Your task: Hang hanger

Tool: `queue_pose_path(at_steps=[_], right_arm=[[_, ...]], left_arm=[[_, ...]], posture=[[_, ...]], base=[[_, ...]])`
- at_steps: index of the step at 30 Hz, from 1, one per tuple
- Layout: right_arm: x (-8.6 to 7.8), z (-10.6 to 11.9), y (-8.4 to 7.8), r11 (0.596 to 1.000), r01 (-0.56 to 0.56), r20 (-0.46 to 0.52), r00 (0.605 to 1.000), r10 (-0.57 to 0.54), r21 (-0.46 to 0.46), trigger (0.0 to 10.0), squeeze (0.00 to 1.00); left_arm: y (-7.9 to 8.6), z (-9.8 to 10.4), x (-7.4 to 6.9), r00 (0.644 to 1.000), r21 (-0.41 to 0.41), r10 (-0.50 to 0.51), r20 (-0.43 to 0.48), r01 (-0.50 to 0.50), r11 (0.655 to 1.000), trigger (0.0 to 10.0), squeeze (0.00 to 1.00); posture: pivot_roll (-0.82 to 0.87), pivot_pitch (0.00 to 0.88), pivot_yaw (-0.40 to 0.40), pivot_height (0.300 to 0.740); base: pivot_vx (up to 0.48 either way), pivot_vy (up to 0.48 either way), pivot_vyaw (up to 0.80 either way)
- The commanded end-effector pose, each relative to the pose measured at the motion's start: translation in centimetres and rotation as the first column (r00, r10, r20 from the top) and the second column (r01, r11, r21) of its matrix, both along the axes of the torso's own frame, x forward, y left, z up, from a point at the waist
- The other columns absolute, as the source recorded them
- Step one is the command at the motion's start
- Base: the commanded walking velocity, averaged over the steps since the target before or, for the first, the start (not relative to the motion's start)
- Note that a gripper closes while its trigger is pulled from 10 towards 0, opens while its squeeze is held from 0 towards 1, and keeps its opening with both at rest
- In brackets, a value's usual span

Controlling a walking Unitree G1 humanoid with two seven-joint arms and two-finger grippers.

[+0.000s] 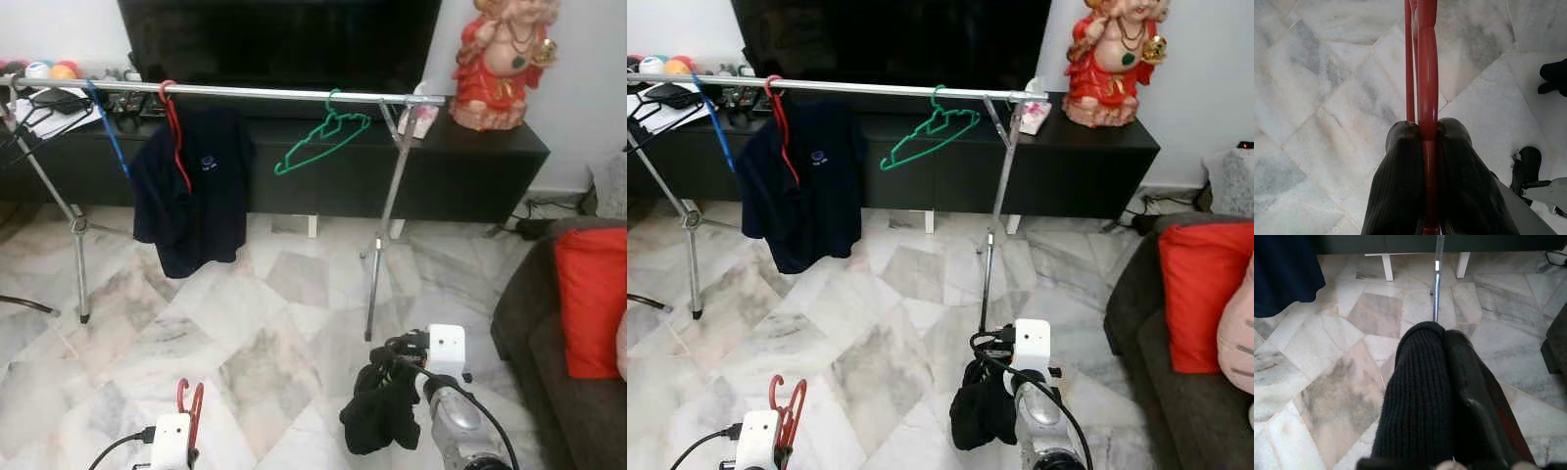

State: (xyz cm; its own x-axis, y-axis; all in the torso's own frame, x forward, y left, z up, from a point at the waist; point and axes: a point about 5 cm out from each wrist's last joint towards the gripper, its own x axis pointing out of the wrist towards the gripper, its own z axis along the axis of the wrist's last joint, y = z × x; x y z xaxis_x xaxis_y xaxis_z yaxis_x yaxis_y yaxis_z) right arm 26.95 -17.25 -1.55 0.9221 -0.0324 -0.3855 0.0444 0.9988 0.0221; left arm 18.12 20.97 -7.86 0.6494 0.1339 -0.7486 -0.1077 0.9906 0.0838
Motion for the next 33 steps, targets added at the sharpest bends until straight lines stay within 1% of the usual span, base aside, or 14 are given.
queue_pose_path(at_steps=[1, 33], right_arm=[[0.46, 0.40, 0.17, 1.000, -0.006, 0.016, 1.000, 0.006, 0.002, 10.0, 0.00], [0.32, 0.22, 0.08, 1.000, -0.007, 0.003, 1.000, 0.007, 0.003, 10.0, 0.00]], left_arm=[[0.35, -0.32, -0.68, 0.999, 0.001, 0.007, -0.034, -0.007, 1.000, 10.0, 0.00], [0.17, -0.43, -0.84, 0.999, -0.007, 0.008, -0.040, -0.008, 1.000, 10.0, 0.00]], posture=[[-0.09, 0.018, -0.035, 0.740], [-0.09, 0.021, -0.037, 0.740]], base=[[0.000, 0.259, 0.00], [0.000, 0.260, 0.00]])
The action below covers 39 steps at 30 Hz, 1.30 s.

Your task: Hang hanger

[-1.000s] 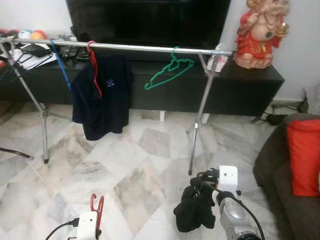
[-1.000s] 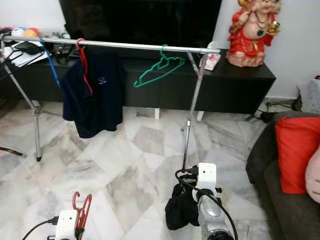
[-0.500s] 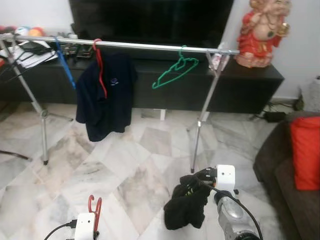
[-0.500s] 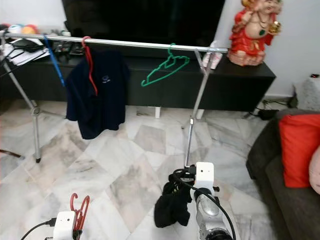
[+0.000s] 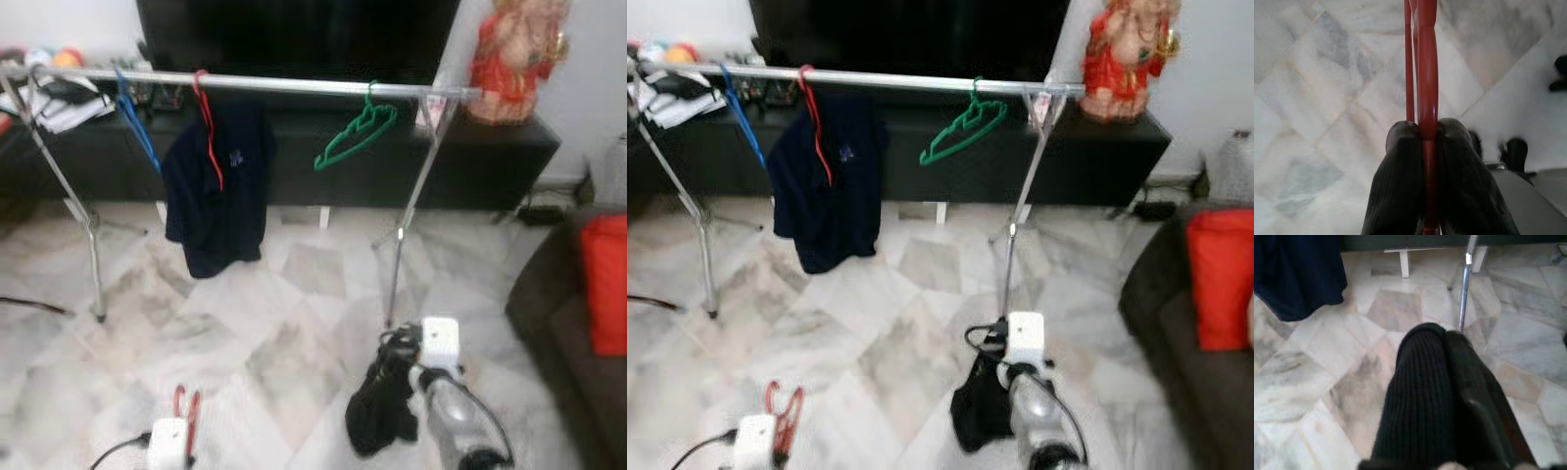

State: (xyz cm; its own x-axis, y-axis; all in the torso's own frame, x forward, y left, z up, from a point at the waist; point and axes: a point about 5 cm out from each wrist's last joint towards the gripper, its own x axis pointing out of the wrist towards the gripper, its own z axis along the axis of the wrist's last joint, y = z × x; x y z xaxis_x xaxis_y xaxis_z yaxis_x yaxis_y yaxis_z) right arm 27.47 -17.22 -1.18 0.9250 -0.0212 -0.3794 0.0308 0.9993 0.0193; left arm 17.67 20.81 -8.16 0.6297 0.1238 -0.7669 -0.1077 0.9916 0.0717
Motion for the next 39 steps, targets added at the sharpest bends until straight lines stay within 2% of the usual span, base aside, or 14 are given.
queue_pose_path(at_steps=[1, 26, 39], right_arm=[[-0.2, -0.1, 0.1, 1.000, 0.006, -0.002, 1.000, -0.006, 0.006, 10.0, 0.00], [-0.4, -0.3, -0.2, 1.000, 0.010, -0.016, 1.000, -0.010, 0.006, 10.0, 0.00], [-0.5, -0.6, -0.3, 1.000, 0.014, -0.037, 0.999, -0.014, 0.007, 10.0, 0.00]], left_arm=[[0.4, -0.1, -0.4, 1.000, 0.008, 0.007, -0.015, -0.006, 1.000, 10.0, 0.00], [0.4, -0.1, -0.4, 1.000, 0.006, 0.002, -0.016, -0.002, 1.000, 10.0, 0.00], [1.6, -0.2, -1.0, 0.999, 0.011, 0.014, -0.037, -0.014, 1.000, 10.0, 0.00]], posture=[[-0.09, 0.021, -0.037, 0.740], [-0.09, 0.022, -0.035, 0.740], [-0.09, 0.023, -0.034, 0.740]], base=[[0.000, 0.274, 0.00], [0.000, 0.271, 0.00], [0.000, 0.270, 0.00]])
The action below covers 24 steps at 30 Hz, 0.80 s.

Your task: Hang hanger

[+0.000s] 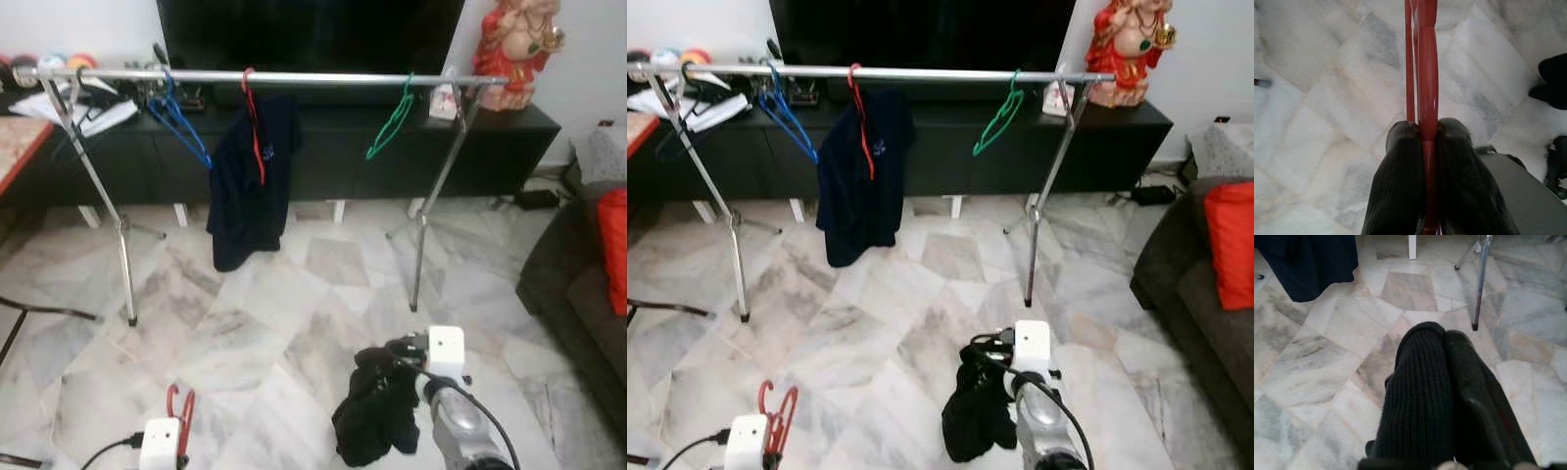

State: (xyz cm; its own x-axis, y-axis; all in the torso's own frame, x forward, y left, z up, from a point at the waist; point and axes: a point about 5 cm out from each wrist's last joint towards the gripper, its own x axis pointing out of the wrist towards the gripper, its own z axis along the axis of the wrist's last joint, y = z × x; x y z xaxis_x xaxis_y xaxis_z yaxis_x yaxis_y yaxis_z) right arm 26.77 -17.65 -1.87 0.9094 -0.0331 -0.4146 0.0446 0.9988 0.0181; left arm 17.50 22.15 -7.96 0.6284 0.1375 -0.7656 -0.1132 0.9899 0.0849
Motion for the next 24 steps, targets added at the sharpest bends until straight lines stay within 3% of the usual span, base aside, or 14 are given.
queue_pose_path(at_steps=[1, 24], right_arm=[[0.19, 0.10, 0.10, 1.000, 0.001, -0.001, 1.000, -0.001, 0.007, 10.0, 0.00], [0.21, 0.12, 0.15, 1.000, -0.001, 0.003, 1.000, 0.001, 0.007, 10.0, 0.00]], left_arm=[[0.34, -0.40, -0.94, 0.999, -0.002, 0.010, -0.038, -0.011, 1.000, 10.0, 0.00], [1.29, -0.44, -1.53, 0.998, 0.001, 0.019, -0.054, -0.019, 1.000, 10.0, 0.00]], posture=[[-0.09, 0.023, -0.034, 0.740], [-0.09, 0.028, -0.035, 0.740]], base=[[0.000, 0.270, 0.00], [0.000, 0.313, 0.00]])
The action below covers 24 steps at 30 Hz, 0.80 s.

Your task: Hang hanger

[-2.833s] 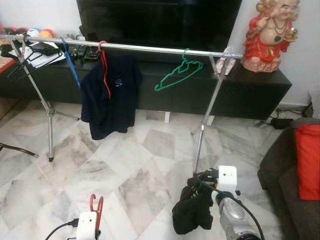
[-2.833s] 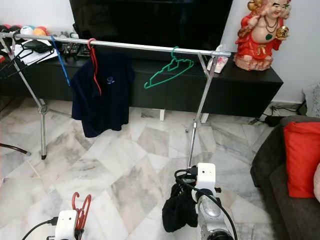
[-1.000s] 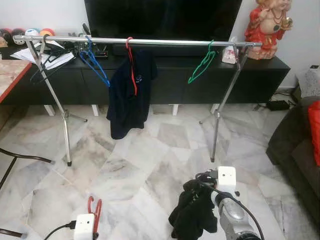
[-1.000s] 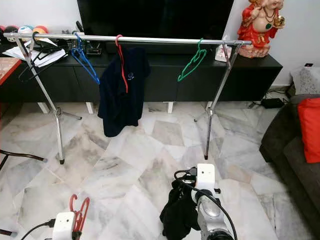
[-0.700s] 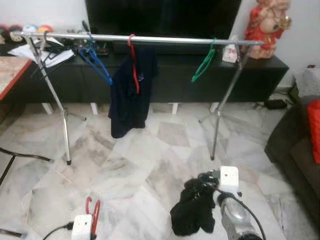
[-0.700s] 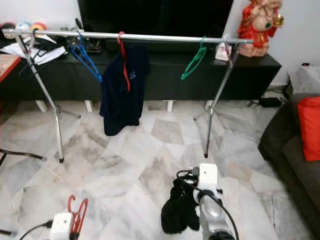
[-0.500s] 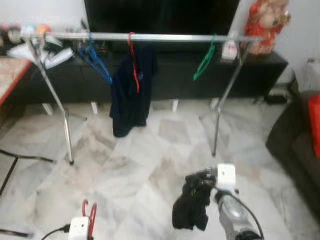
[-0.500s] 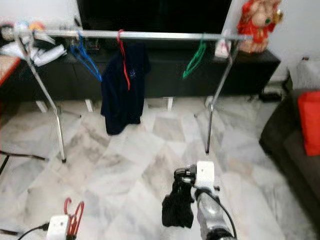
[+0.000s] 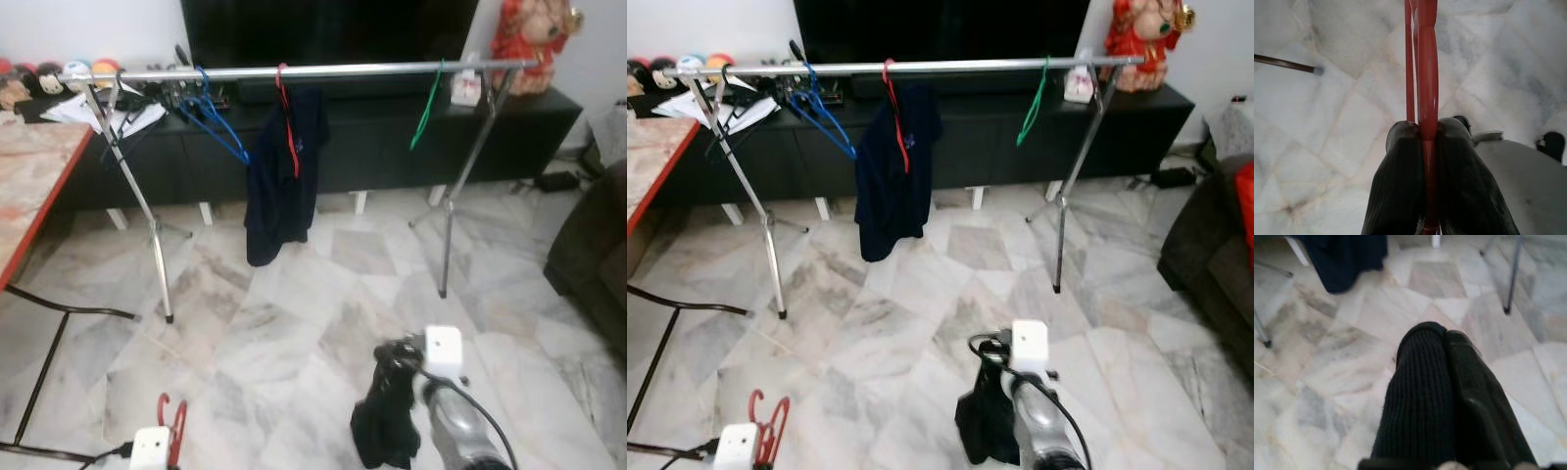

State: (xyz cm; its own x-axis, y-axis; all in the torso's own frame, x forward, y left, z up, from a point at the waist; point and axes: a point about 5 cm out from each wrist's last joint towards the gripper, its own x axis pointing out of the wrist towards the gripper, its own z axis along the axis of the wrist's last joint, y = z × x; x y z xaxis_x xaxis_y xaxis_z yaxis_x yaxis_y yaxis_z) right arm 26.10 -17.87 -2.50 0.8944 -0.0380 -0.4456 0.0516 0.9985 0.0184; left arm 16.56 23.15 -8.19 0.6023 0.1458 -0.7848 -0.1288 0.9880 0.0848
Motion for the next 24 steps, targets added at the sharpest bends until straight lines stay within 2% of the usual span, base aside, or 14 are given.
queue_pose_path(at_steps=[1, 7, 18, 20, 24], right_arm=[[0.9, 0.8, 0.4, 1.000, -0.007, 0.037, 0.999, 0.007, 0.005, 10.0, 0.00], [0.8, 0.7, 0.3, 1.000, -0.005, 0.033, 0.999, 0.005, 0.006, 10.0, 0.00], [0.9, 0.8, 0.5, 1.000, -0.007, 0.036, 0.999, 0.006, 0.006, 10.0, 0.00], [1.0, 0.9, 0.5, 1.000, -0.007, 0.042, 0.999, 0.007, 0.006, 10.0, 0.00], [1.1, 1.0, 0.6, 1.000, -0.008, 0.048, 0.999, 0.008, 0.006, 10.0, 0.00]], left_arm=[[0.3, -0.2, -0.6, 1.000, 0.004, 0.001, -0.024, 0.000, 1.000, 10.0, 0.00], [0.6, -0.2, -0.7, 1.000, 0.006, 0.002, -0.026, -0.001, 1.000, 10.0, 0.00], [0.8, -0.1, -0.8, 0.999, 0.013, -0.013, -0.030, 0.013, 1.000, 10.0, 0.00], [-0.3, -0.3, -0.4, 0.999, 0.005, -0.025, -0.029, 0.025, 1.000, 10.0, 0.00], [-0.8, -0.3, -0.2, 0.999, 0.002, -0.031, -0.027, 0.031, 1.000, 10.0, 0.00]], posture=[[-0.09, 0.028, -0.035, 0.740], [-0.09, 0.029, -0.034, 0.740], [-0.09, 0.031, -0.033, 0.740], [-0.09, 0.032, -0.033, 0.740], [-0.08, 0.034, -0.033, 0.740]], base=[[0.000, 0.315, 0.00], [0.000, 0.315, 0.00], [0.000, 0.000, 0.00], [0.000, 0.000, 0.00], [0.000, 0.000, 0.00]])
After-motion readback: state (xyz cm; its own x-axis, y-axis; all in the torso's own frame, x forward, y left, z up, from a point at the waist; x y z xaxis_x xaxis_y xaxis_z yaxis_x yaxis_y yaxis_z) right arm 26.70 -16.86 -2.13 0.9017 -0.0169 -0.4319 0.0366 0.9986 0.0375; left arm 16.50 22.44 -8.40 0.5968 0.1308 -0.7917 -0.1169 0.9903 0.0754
